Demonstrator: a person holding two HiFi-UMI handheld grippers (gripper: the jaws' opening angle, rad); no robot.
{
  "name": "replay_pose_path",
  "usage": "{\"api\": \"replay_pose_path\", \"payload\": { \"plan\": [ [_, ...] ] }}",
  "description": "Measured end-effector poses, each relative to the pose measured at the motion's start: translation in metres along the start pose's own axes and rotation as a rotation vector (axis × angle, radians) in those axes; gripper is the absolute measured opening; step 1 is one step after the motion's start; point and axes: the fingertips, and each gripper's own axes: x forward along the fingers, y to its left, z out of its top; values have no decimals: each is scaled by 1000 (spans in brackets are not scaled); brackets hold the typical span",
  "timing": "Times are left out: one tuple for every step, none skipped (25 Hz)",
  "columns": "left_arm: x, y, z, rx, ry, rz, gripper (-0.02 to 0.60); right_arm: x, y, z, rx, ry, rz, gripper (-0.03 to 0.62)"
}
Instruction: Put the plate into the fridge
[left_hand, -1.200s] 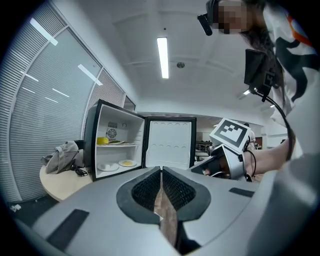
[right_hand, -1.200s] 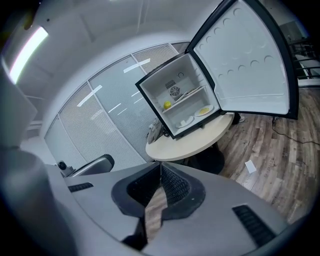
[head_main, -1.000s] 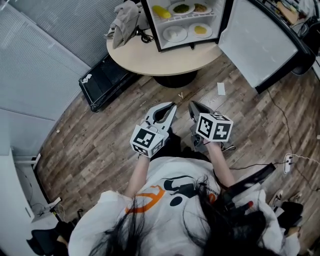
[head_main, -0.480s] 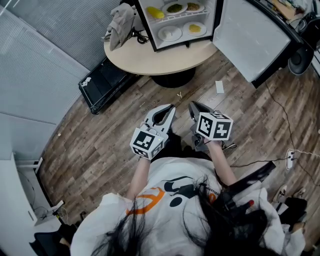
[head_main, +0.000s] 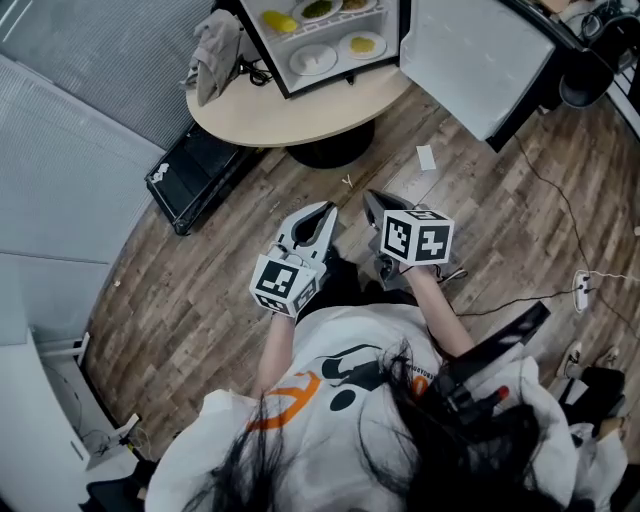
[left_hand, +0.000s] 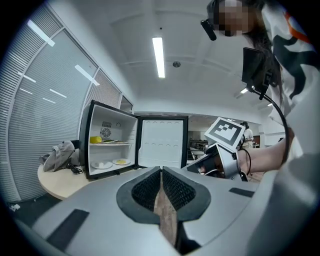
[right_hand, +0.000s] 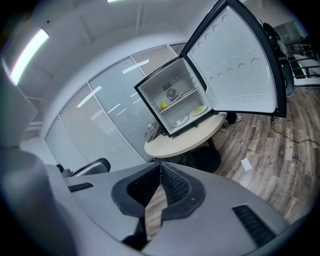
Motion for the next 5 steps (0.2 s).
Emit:
{"api": "replay_pose_path", "payload": {
  "plan": [
    [1, -1, 0, 1, 1, -1, 11, -1, -1, 1, 0, -1, 0, 23],
    [3, -2, 0, 2, 1, -2, 11, -1, -2, 2, 0, -2, 1, 21],
    [5, -2, 0, 4, 0, -3, 11, -1, -3, 3, -2, -3, 2, 21],
    [6, -3, 1, 5, -1, -3, 11, 0, -4, 5, -5, -4, 3, 21],
    [8, -3, 1, 6, -3, -3, 11, 0, -5, 7, -8, -4, 4, 21]
  ]
}}
